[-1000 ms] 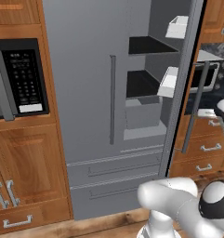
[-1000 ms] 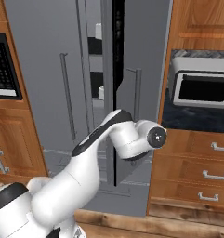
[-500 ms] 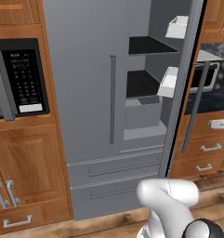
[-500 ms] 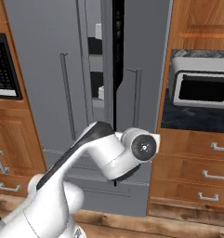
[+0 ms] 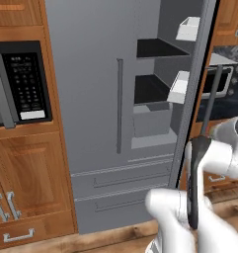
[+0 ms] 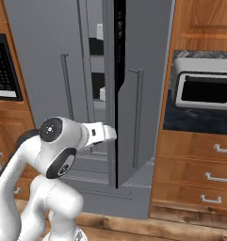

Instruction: Place one of the steaks on the plate and the other in the bowl. Then place the bowl in the fridge.

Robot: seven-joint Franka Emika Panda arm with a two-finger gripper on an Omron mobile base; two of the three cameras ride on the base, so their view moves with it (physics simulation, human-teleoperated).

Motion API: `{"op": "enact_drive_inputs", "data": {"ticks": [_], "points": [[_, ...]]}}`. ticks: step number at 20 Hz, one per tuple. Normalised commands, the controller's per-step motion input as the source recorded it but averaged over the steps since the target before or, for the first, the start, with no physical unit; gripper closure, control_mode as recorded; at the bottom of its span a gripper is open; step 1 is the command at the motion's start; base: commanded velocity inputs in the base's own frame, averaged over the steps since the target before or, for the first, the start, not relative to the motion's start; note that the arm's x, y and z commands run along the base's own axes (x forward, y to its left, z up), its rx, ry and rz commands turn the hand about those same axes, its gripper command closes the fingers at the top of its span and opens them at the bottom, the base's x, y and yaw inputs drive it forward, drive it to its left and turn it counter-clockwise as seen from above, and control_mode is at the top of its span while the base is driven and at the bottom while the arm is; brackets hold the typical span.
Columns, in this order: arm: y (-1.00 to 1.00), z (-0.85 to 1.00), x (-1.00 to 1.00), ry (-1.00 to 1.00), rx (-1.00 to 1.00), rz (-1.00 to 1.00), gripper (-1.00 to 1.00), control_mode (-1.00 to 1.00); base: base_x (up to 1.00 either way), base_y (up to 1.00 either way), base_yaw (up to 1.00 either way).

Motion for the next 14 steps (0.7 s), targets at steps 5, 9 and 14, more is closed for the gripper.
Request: {"op": "enact_drive_inputs", "data": {"ticks": [5, 9, 14], "points": [[1.00, 0.00, 0.00, 0.31, -0.63, -0.15, -1.00, -1.00, 0.00, 0.00, 0.00], [0.75, -0.08, 0.06, 0.28, -0.40, -0.07, -1.00, -1.00, 0.00, 0.00, 0.00], [0.09, -0.34, 0.38, 0.14, -0.04, 0.01, -1.00, -1.00, 0.00, 0.00, 0.00]]}}
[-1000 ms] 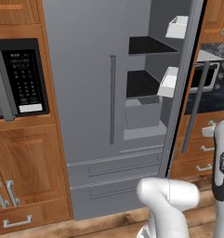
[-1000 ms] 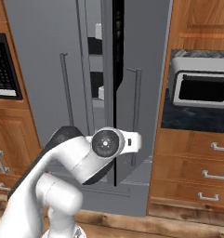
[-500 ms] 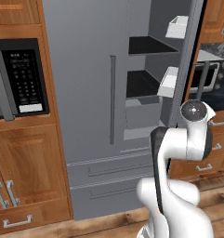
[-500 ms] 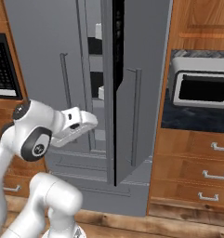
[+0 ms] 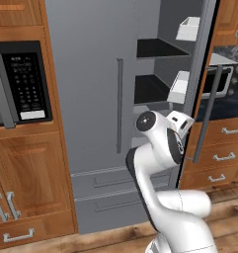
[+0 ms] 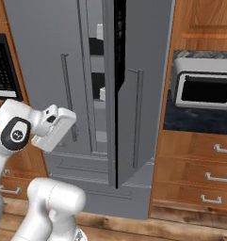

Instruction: Place one of the steaks on the plate and the other in the bowl. Then place the bowl in the fridge.

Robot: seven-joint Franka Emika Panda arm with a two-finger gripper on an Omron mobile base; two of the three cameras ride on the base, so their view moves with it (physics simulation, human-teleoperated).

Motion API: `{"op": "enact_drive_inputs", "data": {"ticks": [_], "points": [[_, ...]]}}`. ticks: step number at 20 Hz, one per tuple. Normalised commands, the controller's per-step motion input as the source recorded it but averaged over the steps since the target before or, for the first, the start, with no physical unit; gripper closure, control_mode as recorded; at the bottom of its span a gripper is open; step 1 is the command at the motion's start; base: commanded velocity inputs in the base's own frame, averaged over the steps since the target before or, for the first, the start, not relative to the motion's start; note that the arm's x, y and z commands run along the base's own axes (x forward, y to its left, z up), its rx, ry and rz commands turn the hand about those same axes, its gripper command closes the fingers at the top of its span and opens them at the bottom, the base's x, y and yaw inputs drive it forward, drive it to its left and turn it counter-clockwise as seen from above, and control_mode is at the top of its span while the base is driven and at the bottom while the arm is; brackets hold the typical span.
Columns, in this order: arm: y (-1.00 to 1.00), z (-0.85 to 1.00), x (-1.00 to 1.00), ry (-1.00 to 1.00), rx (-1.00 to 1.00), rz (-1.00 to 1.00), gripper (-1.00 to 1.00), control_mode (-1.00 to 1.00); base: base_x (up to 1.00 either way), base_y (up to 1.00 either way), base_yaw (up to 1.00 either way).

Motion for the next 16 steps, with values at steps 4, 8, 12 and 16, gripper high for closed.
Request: {"op": "enact_drive_inputs", "data": {"ticks": [4, 8, 12, 16], "points": [[-0.01, -0.24, 0.82, 0.15, -0.04, 0.08, -1.00, -1.00, 0.00, 0.00, 0.00], [0.00, -0.26, 0.88, 0.24, -0.08, 0.07, -1.00, -1.00, 0.00, 0.00, 0.00], [-0.24, -0.30, 0.71, 0.38, -0.07, 0.09, -1.00, -1.00, 0.00, 0.00, 0.00], [-0.49, -0.33, 0.65, 0.33, 0.00, 0.09, -1.00, -1.00, 0.00, 0.00, 0.00]]}}
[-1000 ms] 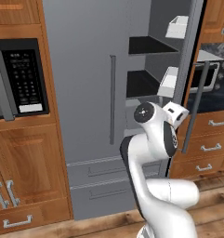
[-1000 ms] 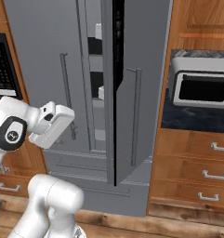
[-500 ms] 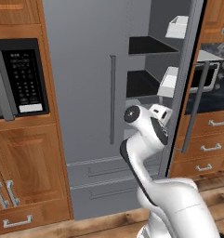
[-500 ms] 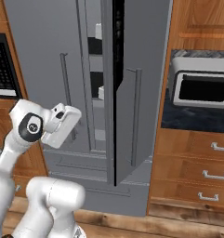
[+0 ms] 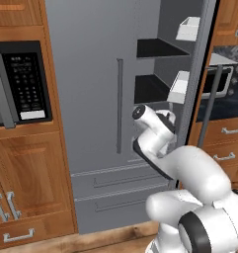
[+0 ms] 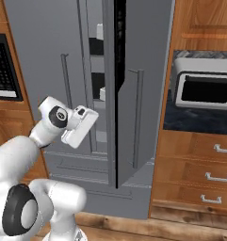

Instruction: Place one of the steaks on the plate and the other in the bowl. Then place the bowl in the fridge.

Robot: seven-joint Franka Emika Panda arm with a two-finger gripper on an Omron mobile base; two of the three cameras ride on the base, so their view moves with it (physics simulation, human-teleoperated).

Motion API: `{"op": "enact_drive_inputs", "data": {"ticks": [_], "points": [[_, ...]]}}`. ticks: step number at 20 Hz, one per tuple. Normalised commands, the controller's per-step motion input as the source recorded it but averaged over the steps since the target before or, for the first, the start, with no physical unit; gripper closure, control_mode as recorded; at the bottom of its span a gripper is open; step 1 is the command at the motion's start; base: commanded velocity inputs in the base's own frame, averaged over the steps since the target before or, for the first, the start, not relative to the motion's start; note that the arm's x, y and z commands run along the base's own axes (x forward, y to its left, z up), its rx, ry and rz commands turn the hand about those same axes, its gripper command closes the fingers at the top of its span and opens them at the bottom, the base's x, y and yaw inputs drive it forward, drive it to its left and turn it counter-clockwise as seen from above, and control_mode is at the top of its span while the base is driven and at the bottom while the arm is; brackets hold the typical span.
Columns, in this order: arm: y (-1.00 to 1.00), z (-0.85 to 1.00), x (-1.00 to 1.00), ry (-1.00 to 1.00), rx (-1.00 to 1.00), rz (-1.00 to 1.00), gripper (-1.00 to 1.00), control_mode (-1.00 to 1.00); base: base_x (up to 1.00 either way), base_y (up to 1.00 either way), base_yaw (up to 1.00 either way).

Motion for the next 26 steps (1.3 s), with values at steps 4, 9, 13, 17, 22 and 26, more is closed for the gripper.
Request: {"op": "enact_drive_inputs", "data": {"ticks": [4, 9, 13, 17, 22, 26], "points": [[-0.34, -0.51, 0.62, 0.37, 0.00, 0.09, -1.00, -1.00, 0.00, 0.00, 0.00], [-0.02, -0.55, 0.69, 0.28, -0.01, 0.13, -1.00, -1.00, 0.00, 0.00, 0.00], [-0.04, -0.10, 0.38, 0.16, -0.02, 0.10, -1.00, -1.00, 0.00, 0.00, 0.00], [-0.41, 0.00, -0.07, 0.18, -0.15, 0.00, -1.00, -1.00, 0.00, 0.00, 0.00], [-0.58, 0.00, -0.64, 0.11, -0.15, 0.00, -1.00, -1.00, 0.00, 0.00, 0.00], [-0.75, 0.00, -0.97, 0.07, -0.13, 0.00, -1.00, -1.00, 0.00, 0.00, 0.00]]}}
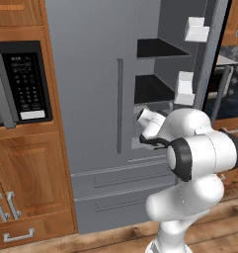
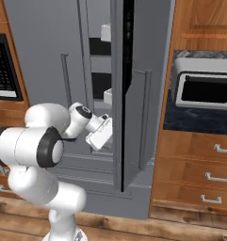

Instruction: Place one of the steaks on the plate and the other in the bowl. Then place the bowl in the fridge.

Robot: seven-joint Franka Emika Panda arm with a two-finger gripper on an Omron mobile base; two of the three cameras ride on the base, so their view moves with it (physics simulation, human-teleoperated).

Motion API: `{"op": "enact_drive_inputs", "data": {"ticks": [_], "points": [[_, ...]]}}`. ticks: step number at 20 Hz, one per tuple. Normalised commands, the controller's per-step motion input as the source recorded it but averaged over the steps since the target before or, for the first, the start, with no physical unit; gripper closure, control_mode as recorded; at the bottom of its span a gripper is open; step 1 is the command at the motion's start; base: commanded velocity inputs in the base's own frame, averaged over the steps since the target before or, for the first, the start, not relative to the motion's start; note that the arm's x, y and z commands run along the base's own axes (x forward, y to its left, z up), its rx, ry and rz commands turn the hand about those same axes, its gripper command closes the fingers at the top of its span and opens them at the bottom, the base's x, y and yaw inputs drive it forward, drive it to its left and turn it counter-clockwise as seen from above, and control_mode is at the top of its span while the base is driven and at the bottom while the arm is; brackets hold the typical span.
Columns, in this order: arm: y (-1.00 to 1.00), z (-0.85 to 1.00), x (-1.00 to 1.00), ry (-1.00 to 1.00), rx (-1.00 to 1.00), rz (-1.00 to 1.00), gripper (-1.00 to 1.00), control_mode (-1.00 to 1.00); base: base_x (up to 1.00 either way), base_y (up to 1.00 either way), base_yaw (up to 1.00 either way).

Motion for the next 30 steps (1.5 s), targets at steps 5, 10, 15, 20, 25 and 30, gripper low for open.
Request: {"op": "enact_drive_inputs", "data": {"ticks": [5, 10, 15, 20, 25, 30], "points": [[-0.97, 0.15, -0.77, 0.02, -0.07, 0.03, -1.00, -1.00, 0.00, 0.00, 0.00], [-1.00, 0.30, -0.17, 0.00, 0.00, 0.15, -1.00, -1.00, 0.00, 0.00, 0.00], [0.22, 0.02, 0.17, -0.04, 0.00, 0.35, -1.00, -1.00, 0.00, 0.00, 0.00], [1.00, 0.00, 0.18, 0.00, -0.06, 0.30, -1.00, -1.00, 0.00, 0.00, 0.00], [0.55, -0.11, 0.46, -0.18, 0.50, -0.27, -1.00, -1.00, 0.00, 0.00, 0.00], [0.00, -0.12, 0.22, -0.38, 0.70, -0.63, -1.00, -1.00, 0.00, 0.00, 0.00]]}}
